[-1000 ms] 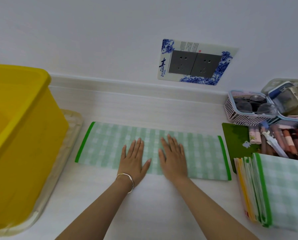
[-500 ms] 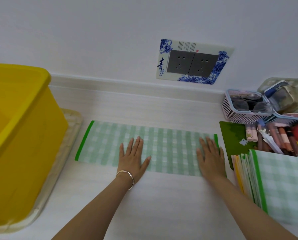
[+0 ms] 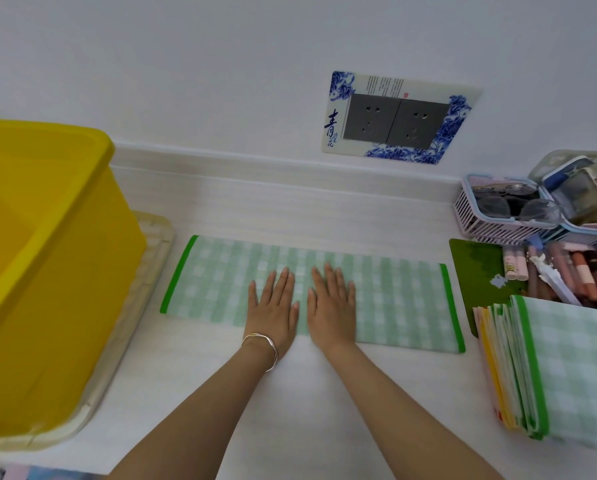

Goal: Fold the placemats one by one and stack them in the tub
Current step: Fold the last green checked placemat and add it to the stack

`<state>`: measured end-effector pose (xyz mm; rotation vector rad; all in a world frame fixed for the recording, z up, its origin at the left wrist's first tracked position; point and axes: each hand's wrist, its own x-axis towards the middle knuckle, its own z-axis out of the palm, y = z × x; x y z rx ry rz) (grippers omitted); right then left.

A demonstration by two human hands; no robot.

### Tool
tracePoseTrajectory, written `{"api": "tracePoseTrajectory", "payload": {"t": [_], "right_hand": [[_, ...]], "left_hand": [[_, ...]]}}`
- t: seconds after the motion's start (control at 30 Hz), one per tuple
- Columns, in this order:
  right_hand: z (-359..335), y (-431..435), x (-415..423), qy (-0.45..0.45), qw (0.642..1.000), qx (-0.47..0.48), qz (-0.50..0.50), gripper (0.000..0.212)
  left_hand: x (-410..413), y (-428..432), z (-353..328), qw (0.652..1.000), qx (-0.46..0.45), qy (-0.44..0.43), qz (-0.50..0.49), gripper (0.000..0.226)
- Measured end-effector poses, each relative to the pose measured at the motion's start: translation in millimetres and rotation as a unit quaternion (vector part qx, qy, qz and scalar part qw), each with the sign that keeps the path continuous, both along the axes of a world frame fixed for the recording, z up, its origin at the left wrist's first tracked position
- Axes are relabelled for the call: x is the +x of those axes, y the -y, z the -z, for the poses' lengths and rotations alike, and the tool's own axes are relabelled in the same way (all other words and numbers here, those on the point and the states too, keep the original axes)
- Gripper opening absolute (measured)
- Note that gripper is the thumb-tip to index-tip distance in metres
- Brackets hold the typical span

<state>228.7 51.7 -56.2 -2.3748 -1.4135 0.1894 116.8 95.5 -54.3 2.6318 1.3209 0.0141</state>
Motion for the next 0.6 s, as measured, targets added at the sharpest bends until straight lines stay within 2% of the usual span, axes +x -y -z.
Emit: {"api": "tracePoseTrajectory", "payload": {"t": [0.33,0.47,0.6], "right_hand": [[2.8,2.4,1.4,0.013,1.0,-0.018,-0.006,0.072],[2.5,2.1,1.5,0.02,1.0,-0.022,-0.008,0.072],[2.4,1.5,1.8,0.019,1.0,-0.019,-0.009,0.073]], "left_hand": [[-3.6,-4.1,0.9,1.0,-0.009,0.012,0.002,0.075],[-26.1,-19.1,1.8,0.999,-0.01,0.022,-0.029,0.075],[-63.8,-39.7,1.1,0.997,0.0,-0.004,-0.077,0.074]]}}
